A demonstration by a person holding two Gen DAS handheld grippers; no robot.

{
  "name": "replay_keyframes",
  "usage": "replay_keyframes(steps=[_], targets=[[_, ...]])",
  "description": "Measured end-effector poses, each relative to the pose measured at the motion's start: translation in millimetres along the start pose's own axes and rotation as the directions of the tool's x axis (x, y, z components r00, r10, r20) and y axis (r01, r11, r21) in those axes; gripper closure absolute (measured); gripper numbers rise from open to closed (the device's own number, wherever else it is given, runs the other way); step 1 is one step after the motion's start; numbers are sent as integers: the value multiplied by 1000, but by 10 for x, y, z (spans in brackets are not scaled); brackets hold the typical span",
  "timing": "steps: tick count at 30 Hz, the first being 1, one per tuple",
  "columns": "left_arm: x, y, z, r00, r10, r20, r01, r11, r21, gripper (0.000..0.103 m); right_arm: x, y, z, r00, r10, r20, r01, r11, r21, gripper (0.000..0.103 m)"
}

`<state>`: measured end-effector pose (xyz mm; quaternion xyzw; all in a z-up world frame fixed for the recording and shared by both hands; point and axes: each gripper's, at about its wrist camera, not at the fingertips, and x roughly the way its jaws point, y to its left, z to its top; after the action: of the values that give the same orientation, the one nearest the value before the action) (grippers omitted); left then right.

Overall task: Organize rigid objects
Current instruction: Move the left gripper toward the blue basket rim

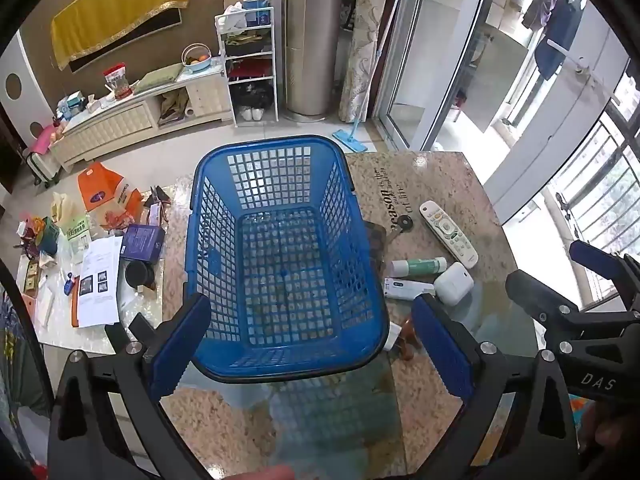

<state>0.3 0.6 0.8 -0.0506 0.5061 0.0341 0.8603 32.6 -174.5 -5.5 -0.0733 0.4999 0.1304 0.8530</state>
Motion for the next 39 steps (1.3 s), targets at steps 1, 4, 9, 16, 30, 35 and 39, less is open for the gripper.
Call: replay_keyframes(steps=[1,4,9,16,30,35,39], targets=[[1,7,1,1000,-5,0,5,1000,-3,2,0,-11,-1,1000,17,0,-17,1000,10,0],[-5,-4,8,1000,12,-4,-12,1000,5,2,-5,-16,-7,1000,13,-2,-13,1000,7,0],[-39,-2,-25,1000,11,-9,-11,1000,2,2,-20,24,9,1000,8,-6,-7,1000,5,0],[-6,-16,-43,1000,10,-20,-9,1000,1,2,4,-19,14,1000,12,-10,-12,1000,5,0],[19,-8,-38,999,3,-42,-3,1000,3,2,4,-11,-35,1000,1,-12,-1,1000,5,0],[36,-8,-52,999,4,-45,-3,1000,3,2,3,-9,-41,1000,6,-16,-6,1000,11,0],[36,-9,-54,999,2,-43,-2,1000,3,2,4,-11,-38,1000,5,-18,-5,1000,10,0]])
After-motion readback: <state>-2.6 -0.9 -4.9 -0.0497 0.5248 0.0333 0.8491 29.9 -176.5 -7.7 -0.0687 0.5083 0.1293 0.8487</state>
